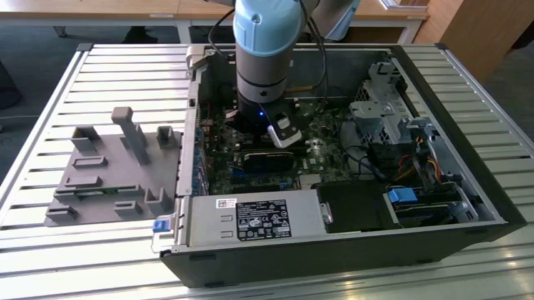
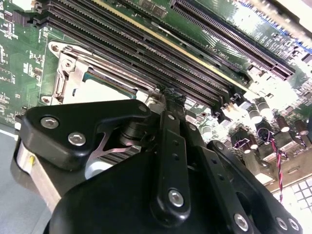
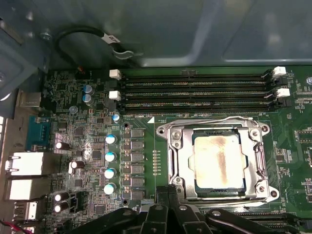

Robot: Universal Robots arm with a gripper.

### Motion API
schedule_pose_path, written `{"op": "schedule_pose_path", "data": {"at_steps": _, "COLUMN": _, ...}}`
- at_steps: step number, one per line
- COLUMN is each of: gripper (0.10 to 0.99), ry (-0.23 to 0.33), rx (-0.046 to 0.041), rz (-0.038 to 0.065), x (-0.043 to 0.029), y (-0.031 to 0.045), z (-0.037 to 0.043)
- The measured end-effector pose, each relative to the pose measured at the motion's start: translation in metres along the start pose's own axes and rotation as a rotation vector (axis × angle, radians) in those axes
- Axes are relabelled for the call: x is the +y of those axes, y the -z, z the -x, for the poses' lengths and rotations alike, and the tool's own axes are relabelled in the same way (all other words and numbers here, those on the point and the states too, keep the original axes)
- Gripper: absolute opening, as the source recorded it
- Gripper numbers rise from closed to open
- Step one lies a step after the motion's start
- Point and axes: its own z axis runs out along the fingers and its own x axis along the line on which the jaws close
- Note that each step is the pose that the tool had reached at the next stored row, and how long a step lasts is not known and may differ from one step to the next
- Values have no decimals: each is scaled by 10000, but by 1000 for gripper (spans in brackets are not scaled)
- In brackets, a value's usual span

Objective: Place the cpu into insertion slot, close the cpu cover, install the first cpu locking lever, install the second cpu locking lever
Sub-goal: 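Install the second cpu locking lever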

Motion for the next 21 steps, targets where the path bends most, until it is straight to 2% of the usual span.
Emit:
{"op": "schedule_pose_path", "data": {"at_steps": 4, "gripper": 106, "ry": 1, "rx": -2, "rz": -69, "x": -1, "y": 1, "z": -13}}
{"op": "schedule_pose_path", "data": {"at_steps": 10, "gripper": 106, "ry": 2, "rx": -4, "rz": -70, "x": 3, "y": 22, "z": -30}}
{"op": "schedule_pose_path", "data": {"at_steps": 21, "gripper": 106, "ry": 1, "rx": -2, "rz": -75, "x": 41, "y": 185, "z": -32}}
